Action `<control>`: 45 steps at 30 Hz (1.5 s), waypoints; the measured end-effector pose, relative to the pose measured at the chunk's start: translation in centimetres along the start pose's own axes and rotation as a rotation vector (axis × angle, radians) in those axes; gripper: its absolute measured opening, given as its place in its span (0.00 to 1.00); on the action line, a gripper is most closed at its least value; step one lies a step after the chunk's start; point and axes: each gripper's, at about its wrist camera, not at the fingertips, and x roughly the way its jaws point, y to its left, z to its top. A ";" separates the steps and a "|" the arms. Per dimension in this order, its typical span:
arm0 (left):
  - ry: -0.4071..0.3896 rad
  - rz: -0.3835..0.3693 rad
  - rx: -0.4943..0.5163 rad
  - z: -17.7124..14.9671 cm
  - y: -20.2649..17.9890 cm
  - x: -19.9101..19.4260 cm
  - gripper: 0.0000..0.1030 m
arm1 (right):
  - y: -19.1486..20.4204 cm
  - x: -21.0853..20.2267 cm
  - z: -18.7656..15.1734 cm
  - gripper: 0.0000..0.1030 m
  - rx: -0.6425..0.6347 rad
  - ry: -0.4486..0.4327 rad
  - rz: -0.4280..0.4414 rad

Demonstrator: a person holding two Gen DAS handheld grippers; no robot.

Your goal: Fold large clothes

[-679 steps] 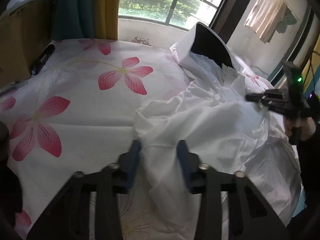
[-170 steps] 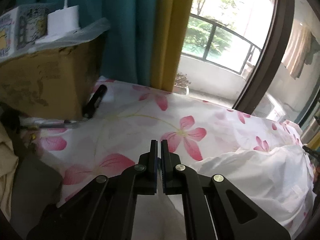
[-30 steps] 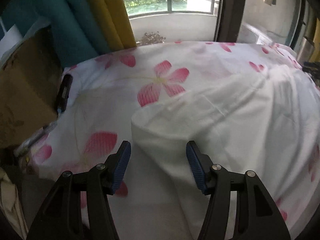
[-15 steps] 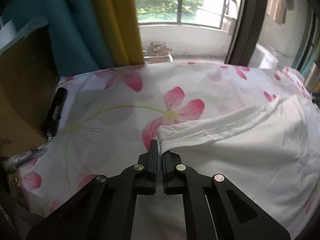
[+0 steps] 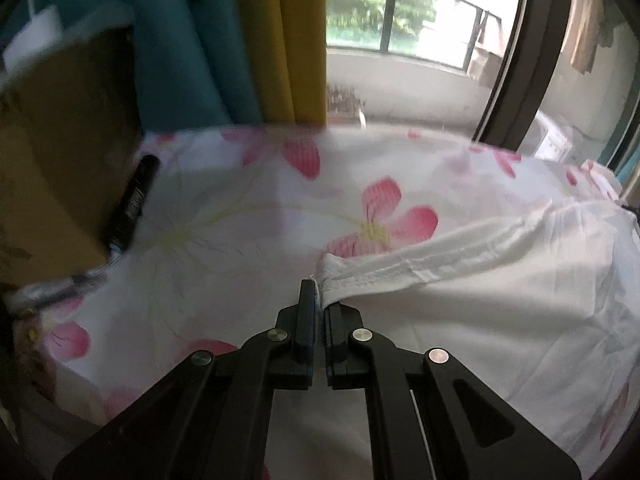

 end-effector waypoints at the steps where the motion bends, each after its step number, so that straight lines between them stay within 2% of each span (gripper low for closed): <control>1: -0.004 0.014 -0.011 0.1 -0.1 0.1 0.05 | -0.5 0.7 -0.1 0.11 0.035 0.017 -0.004; 3: -0.001 0.015 -0.046 0.3 0.2 0.1 0.05 | -1.1 1.4 -0.3 0.39 0.070 0.034 -0.046; 4: 0.000 0.016 -0.067 0.4 0.5 0.2 0.05 | -1.2 1.3 -0.4 0.58 0.080 0.023 -0.068; 5: -0.001 0.021 -0.077 0.5 0.7 0.2 0.05 | -1.4 0.4 -0.5 0.61 0.092 -0.015 -0.095; 10: -0.009 0.031 -0.105 0.0 1.7 -0.3 0.07 | -0.7 -5.0 -0.8 0.62 0.086 -0.135 -0.092; 13: -0.008 0.029 -0.102 -0.4 1.6 -0.7 0.07 | 1.7 -6.5 -1.5 0.63 -0.004 -0.163 -0.056; 15: -0.008 0.029 -0.104 -0.5 1.5 -0.8 0.07 | 3.6 -5.9 -2.1 0.63 -0.109 -0.144 -0.037; 16: -0.011 0.030 -0.109 -0.5 1.6 -0.9 0.08 | 4.5 -4.9 -2.3 0.63 -0.154 -0.114 -0.065; 18: -0.015 0.040 -0.113 -0.4 1.6 -1.1 0.17 | 4.9 -3.1 -2.3 0.62 -0.191 -0.068 -0.108; 19: -0.022 0.051 -0.117 -0.4 1.6 -1.4 0.20 | 4.8 -2.5 -2.2 0.56 -0.189 -0.051 -0.105; 20: -0.029 0.054 -0.118 -0.4 1.8 -1.7 0.28 | 4.4 -1.9 -1.9 0.43 -0.174 -0.041 -0.091; 21: -0.033 0.056 -0.117 -0.4 1.8 -1.9 0.33 | 3.7 -1.3 -1.4 0.41 -0.139 -0.039 -0.080; 23: -0.032 0.063 -0.107 -0.4 1.7 -2.0 0.34 | 2.2 -0.5 -0.7 0.41 -0.068 -0.037 -0.091; 26: -0.027 0.062 -0.107 -0.6 1.8 -2.5 0.38 | 0.7 0.4 0.3 0.42 -0.021 -0.025 -0.241; 27: -0.036 0.057 -0.114 -0.6 1.8 -3.0 0.38 | 0.5 0.3 0.4 0.42 -0.012 -0.029 -0.256; 32: -0.186 0.067 -0.197 -1.6 2.7 -9.1 0.41 | 0.9 -1.4 -0.8 0.42 0.007 -0.035 -0.216; 35: -0.217 0.067 -0.227 -2.8 2.9 -11.5 0.44 | 1.1 -3.2 -2.4 0.43 0.035 -0.035 -0.215; 37: -0.199 0.011 -0.240 -4.0 2.8 -12.1 0.46 | 1.3 -4.3 -3.9 0.45 0.064 -0.026 -0.201; 39: -0.155 -0.032 -0.239 -5.5 2.1 -11.8 0.55 | 1.7 -5.3 -5.5 0.50 0.103 -0.023 -0.170; 42: -0.089 -0.059 -0.248 -8.1 1.1 -11.0 0.59 | 2.2 -7.0 -8.4 0.53 0.171 -0.014 -0.148; 45: -0.033 -0.111 -0.243 -9.7 0.2 -10.1 0.59 | 3.1 -9.0 -11.0 0.54 0.207 -0.030 -0.162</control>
